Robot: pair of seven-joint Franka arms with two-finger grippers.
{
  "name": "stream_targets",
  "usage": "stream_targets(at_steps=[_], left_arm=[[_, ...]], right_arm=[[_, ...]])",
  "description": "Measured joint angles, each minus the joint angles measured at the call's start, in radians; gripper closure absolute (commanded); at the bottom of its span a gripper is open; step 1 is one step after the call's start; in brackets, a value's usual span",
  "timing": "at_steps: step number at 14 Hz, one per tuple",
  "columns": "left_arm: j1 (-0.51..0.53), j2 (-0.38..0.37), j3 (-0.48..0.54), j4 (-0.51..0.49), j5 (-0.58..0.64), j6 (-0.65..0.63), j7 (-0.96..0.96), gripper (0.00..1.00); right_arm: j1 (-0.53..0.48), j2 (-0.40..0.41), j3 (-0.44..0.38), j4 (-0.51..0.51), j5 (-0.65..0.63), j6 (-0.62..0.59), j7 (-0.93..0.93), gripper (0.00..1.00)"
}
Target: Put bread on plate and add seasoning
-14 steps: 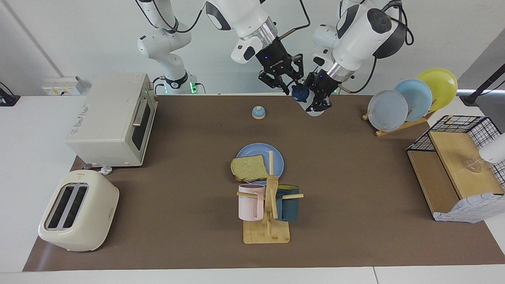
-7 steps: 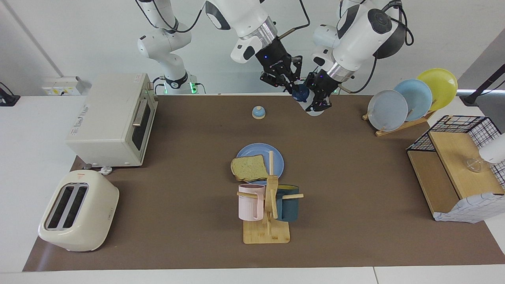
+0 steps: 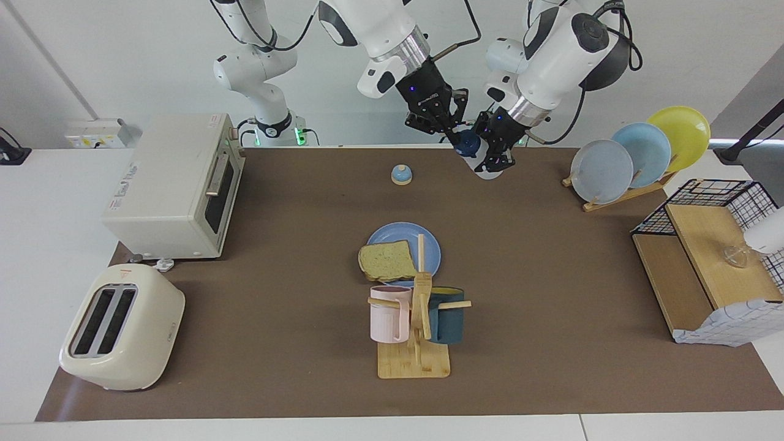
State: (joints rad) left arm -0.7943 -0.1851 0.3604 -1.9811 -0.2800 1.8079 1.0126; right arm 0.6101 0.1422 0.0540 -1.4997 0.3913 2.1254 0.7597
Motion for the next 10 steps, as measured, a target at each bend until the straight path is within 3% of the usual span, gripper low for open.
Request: stream_targets(at_steps=[10], left_arm=[[0.0, -0.001, 0.0, -0.001, 0.0, 0.0, -0.006, 1.0]], right_arm=[[-0.005, 0.0, -0.008, 0.004, 0.001, -0.003, 0.002, 1.0]])
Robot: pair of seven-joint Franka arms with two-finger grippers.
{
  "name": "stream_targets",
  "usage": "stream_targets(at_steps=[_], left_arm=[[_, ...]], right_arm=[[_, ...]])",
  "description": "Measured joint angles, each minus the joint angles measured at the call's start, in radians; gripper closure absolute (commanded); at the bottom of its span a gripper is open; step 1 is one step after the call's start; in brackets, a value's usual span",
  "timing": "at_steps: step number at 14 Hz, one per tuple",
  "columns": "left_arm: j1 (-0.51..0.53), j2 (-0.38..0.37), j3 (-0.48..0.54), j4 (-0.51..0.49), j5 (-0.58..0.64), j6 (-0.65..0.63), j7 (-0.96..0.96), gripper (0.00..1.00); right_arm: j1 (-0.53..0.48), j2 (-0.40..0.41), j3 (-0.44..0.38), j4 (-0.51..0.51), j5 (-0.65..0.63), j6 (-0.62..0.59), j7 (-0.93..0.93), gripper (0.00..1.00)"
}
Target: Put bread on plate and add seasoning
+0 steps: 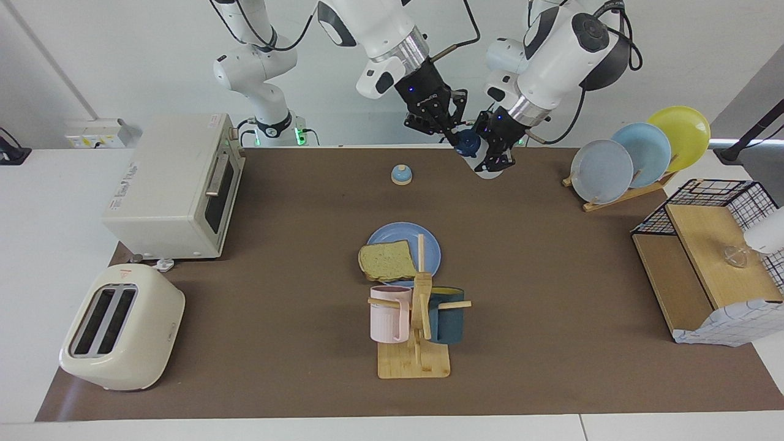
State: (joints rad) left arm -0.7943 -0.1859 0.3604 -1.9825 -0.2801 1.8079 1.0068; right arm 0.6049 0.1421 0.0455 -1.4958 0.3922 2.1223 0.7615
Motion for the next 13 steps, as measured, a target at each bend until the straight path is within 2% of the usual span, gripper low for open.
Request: stream_targets(at_steps=[1, 2, 3, 4, 5, 7, 9, 13], left_arm=[[0.0, 0.0, 0.0, 0.0, 0.0, 0.0, -0.003, 1.0], [0.0, 0.0, 0.0, 0.0, 0.0, 0.0, -0.005, 1.0], [0.0, 0.0, 0.0, 0.0, 0.0, 0.0, -0.006, 1.0], [0.0, 0.0, 0.0, 0.0, 0.0, 0.0, -0.007, 1.0], [0.0, 0.0, 0.0, 0.0, 0.0, 0.0, -0.007, 1.0], [0.0, 0.0, 0.0, 0.0, 0.0, 0.0, -0.007, 1.0], [0.0, 0.0, 0.0, 0.0, 0.0, 0.0, -0.008, 1.0], [0.0, 0.0, 0.0, 0.0, 0.0, 0.0, -0.008, 1.0]], right_arm=[[-0.002, 0.0, -0.002, 0.002, 0.0, -0.005, 0.0, 1.0], [-0.004, 0.0, -0.003, 0.006, 0.001, -0.007, 0.001, 0.7], [-0.004, 0.0, -0.003, 0.011, 0.001, -0.007, 0.004, 0.65], [-0.004, 0.0, -0.002, 0.017, 0.001, -0.007, 0.01, 0.55], [-0.003, -0.001, -0.001, 0.02, 0.0, -0.007, 0.014, 0.56], [0.002, 0.0, -0.001, 0.02, 0.0, -0.007, 0.016, 0.68], [0.004, 0.0, 0.0, 0.02, 0.0, -0.01, 0.016, 0.73], [0.005, 0.0, 0.002, 0.019, 0.0, -0.022, 0.016, 0.74]])
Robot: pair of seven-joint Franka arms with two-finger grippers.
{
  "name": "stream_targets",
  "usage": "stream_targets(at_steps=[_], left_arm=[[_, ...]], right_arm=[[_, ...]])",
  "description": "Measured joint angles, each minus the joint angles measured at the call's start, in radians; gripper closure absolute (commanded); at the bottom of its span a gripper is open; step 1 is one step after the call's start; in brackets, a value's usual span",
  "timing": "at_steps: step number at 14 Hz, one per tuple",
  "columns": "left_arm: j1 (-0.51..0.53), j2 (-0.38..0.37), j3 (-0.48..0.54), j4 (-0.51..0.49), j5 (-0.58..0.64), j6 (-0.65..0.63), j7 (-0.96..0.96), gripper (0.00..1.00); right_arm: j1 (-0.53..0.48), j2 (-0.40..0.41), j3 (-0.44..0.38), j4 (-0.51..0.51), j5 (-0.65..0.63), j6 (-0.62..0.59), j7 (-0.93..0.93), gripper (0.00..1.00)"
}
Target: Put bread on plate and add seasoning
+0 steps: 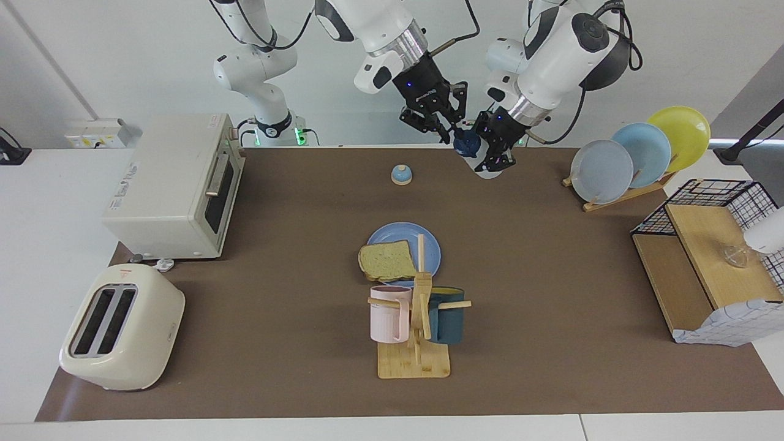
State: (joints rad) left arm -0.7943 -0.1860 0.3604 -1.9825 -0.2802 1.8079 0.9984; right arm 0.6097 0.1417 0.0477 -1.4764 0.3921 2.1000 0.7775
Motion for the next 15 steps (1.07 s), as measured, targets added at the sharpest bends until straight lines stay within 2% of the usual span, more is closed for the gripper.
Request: stream_targets(at_steps=[5, 7, 8, 10, 15], left_arm=[[0.0, 0.0, 0.0, 0.0, 0.0, 0.0, -0.001, 1.0], [0.0, 0.0, 0.0, 0.0, 0.0, 0.0, -0.001, 1.0], [0.0, 0.0, 0.0, 0.0, 0.0, 0.0, -0.004, 1.0], [0.0, 0.0, 0.0, 0.0, 0.0, 0.0, -0.014, 1.0], [0.0, 0.0, 0.003, -0.002, 0.0, -0.001, -0.016, 1.0]], right_arm=[[0.004, 0.0, 0.003, -0.009, 0.0, -0.001, 0.0, 0.73], [0.004, -0.001, 0.004, -0.011, 0.0, -0.001, 0.0, 0.81], [0.004, -0.001, 0.004, -0.011, 0.0, -0.001, 0.0, 0.82], [0.004, -0.002, 0.004, -0.011, 0.0, -0.001, 0.0, 1.0], [0.003, -0.004, 0.001, -0.012, -0.003, -0.001, 0.0, 1.0]])
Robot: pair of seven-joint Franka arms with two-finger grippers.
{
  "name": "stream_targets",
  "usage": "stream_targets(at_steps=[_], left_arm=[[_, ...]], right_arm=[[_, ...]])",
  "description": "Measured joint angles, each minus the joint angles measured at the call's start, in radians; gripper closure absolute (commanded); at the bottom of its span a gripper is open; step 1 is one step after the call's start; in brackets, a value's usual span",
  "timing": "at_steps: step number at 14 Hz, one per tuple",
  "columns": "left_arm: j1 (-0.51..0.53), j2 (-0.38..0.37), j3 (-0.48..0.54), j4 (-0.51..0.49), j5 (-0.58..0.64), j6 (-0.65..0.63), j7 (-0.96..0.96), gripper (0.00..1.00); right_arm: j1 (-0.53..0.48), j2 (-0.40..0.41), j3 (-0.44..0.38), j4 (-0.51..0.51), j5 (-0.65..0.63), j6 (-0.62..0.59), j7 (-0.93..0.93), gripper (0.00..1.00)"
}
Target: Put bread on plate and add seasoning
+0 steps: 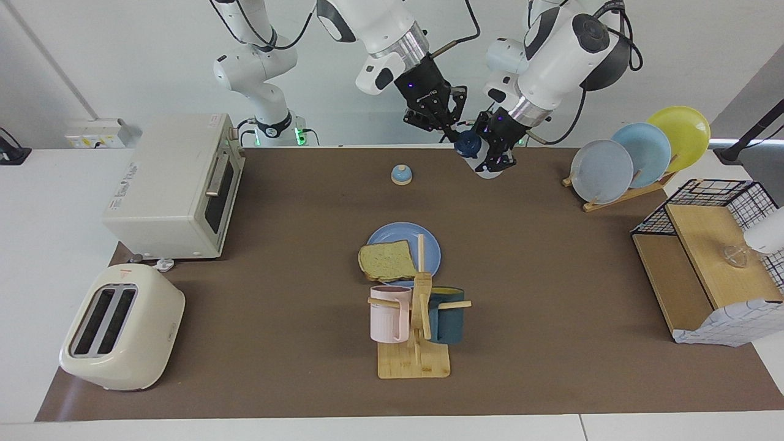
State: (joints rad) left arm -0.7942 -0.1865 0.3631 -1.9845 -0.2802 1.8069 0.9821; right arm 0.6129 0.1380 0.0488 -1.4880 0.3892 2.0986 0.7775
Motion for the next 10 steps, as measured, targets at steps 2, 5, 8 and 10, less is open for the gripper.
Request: stream_targets(at_steps=[2, 5, 8, 10], left_arm=[[0.0, 0.0, 0.0, 0.0, 0.0, 0.0, 0.0, 1.0], [0.0, 0.0, 0.0, 0.0, 0.0, 0.0, 0.0, 1.0], [0.0, 0.0, -0.001, 0.0, 0.0, 0.0, -0.001, 1.0], [0.0, 0.0, -0.001, 0.0, 0.0, 0.0, -0.001, 1.0]], right_arm=[[0.0, 0.0, 0.0, 0.0, 0.0, 0.0, 0.0, 0.5], [0.0, 0.0, 0.001, 0.0, 0.0, 0.0, 0.0, 0.48], [0.0, 0.0, 0.003, -0.001, 0.0, 0.0, 0.0, 0.52], [0.0, 0.0, 0.003, -0.003, 0.0, 0.0, 0.0, 0.6]])
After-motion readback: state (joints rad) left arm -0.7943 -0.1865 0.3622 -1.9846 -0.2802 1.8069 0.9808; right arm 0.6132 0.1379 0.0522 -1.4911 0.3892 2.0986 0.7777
